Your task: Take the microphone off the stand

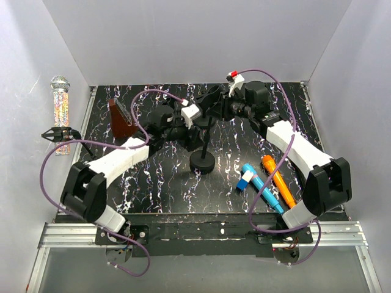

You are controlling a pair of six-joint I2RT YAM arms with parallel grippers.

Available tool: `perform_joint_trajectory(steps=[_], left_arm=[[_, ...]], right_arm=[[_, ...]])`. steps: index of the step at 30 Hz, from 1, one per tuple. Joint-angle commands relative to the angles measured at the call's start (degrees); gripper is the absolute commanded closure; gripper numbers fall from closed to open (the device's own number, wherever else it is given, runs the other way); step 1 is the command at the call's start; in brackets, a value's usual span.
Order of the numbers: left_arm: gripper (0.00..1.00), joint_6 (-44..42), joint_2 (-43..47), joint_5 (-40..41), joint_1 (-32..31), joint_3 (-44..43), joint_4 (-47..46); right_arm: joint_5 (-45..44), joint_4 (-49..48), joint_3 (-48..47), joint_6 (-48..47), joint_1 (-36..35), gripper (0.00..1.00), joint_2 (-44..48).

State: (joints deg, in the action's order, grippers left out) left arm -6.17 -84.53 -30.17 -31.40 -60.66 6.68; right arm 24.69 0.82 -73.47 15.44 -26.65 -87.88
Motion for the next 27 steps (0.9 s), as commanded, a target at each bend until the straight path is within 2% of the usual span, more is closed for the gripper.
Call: perform_joint_trajectory(steps=[1, 9, 12, 18, 21, 23, 27], left_arm=[[0.41, 3.19, -4.14, -4.01, -0.95, -0.86, -11.68], [0.5, 3.19, -10.38, -5.86, -1.91, -3.14, -14.94], [0.61, 1.52, -11.79, -7.18, -2.88, -3.67, -14.85], [0.73, 1.87, -13.99, -5.87, -4.72, -6.57, -14.24], [0.83, 0.38, -14.87, -3.06, -5.78, -8.41, -12.31], [1.0, -1.37, -14.96, 0.45, -6.13, -9.47, -9.6], [1.0, -4.54, -13.03, 10.54, -6.39, -10.44, -3.79]], right_arm=[[0.1, 1.9, -3.52, 4.15, 0.02, 0.99, -0.28], [-0.25, 2.08, -3.78, 6.79, 0.2, 0.99, -1.33], [-0.87, 2.17, -4.57, 8.11, 0.81, 0.99, -2.38], [-1.57, 2.08, -4.58, 9.95, 2.13, 0.99, -3.35], [-1.83, 2.69, -5.01, 11.27, 2.66, 0.99, -3.53], [-3.15, 4.36, -5.89, 13.64, 3.27, 0.99, -3.71], [-6.48, 7.17, -6.33, 17.42, 3.72, 0.99, -2.92]])
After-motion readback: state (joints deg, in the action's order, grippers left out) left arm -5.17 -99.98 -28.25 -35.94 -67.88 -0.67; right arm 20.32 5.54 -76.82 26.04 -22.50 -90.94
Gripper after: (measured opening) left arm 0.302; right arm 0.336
